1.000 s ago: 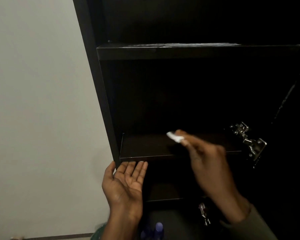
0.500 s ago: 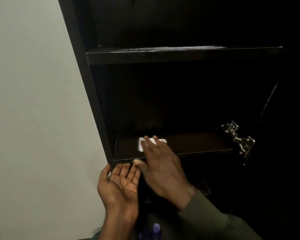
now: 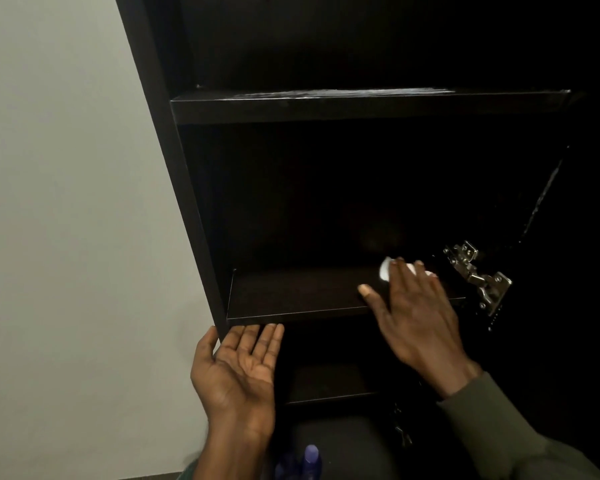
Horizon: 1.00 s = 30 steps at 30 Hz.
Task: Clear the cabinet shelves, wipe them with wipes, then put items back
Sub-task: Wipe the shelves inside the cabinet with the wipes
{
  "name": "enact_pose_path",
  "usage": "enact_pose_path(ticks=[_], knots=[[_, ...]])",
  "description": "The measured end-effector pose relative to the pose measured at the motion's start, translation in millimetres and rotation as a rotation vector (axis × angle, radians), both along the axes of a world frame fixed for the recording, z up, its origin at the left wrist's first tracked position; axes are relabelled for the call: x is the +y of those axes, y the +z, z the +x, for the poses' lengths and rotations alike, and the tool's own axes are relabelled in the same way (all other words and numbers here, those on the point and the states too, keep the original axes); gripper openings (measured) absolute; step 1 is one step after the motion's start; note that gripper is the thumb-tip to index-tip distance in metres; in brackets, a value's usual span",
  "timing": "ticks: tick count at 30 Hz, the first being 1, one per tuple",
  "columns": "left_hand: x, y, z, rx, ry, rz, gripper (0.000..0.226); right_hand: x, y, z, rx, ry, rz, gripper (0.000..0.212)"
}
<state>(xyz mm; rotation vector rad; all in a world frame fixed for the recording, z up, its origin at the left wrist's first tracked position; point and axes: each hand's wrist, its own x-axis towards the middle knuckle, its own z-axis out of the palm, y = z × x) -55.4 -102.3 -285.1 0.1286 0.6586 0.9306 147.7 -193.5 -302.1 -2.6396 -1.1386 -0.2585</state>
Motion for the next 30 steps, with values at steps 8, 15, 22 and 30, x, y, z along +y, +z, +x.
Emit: enact_pose_path(ticks=[8,15,22,30], knots=[[3,-7,1,0.013,0.006,0.023,0.063,-6,6,-6,0.053,-0.168,-0.039,0.098],[4,-8,4,0.049,0.02,0.044,0.063,46,-1,-66,0.063,0.278,0.042,0.093],[7,-15,-1,0.068,-0.019,0.131,0.051,103,0,-105,-0.085,0.744,0.09,0.064],[16,-20,-4,0.03,-0.091,0.159,0.049,70,3,-98,0.251,0.942,0.278,0.043]])
